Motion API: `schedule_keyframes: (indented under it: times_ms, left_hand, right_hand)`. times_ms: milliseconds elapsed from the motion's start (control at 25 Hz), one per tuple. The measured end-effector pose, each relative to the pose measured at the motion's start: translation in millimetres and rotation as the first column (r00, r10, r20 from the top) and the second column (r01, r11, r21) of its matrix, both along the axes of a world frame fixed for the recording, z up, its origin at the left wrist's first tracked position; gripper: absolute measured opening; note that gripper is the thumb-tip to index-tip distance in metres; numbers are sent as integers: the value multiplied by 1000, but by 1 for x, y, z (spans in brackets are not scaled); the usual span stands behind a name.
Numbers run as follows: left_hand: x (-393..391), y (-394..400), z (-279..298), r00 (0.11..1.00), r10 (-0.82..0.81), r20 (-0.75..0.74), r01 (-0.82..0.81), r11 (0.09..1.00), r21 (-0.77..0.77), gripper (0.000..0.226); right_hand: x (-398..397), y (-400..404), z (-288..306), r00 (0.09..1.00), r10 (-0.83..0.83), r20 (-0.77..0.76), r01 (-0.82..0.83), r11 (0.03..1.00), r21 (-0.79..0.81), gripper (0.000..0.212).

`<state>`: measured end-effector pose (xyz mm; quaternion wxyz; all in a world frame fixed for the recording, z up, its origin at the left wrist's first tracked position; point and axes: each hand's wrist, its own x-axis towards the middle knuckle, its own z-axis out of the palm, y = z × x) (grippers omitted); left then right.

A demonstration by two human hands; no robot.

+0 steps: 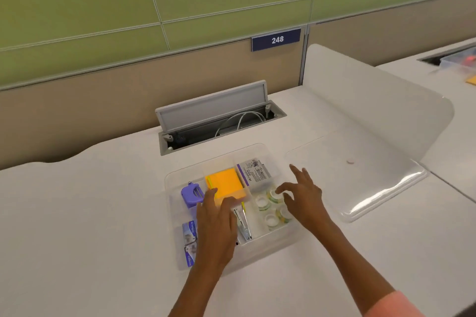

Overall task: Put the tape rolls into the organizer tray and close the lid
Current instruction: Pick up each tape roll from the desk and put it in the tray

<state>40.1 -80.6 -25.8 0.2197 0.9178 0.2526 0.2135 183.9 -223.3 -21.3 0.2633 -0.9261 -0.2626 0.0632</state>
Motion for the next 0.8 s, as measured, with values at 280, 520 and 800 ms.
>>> schedule_keyframes:
  times_ms: [280,520,800]
  left_hand:
    - [64,-45,-19,977,-67,-203,67,998,-8,24]
    - [63,-45,-26,936,-89,-340,105,994,29,32]
    - [62,-45,-22,938,-74,-338,77,997,-5,27]
  right_hand:
    - [4,4,-18,957,240,162,-224,968,-109,13]
    - [10,0,-26,969,219,117,-208,973,-97,21]
    - [11,0,-30,979,172,110,-167,984,-57,25]
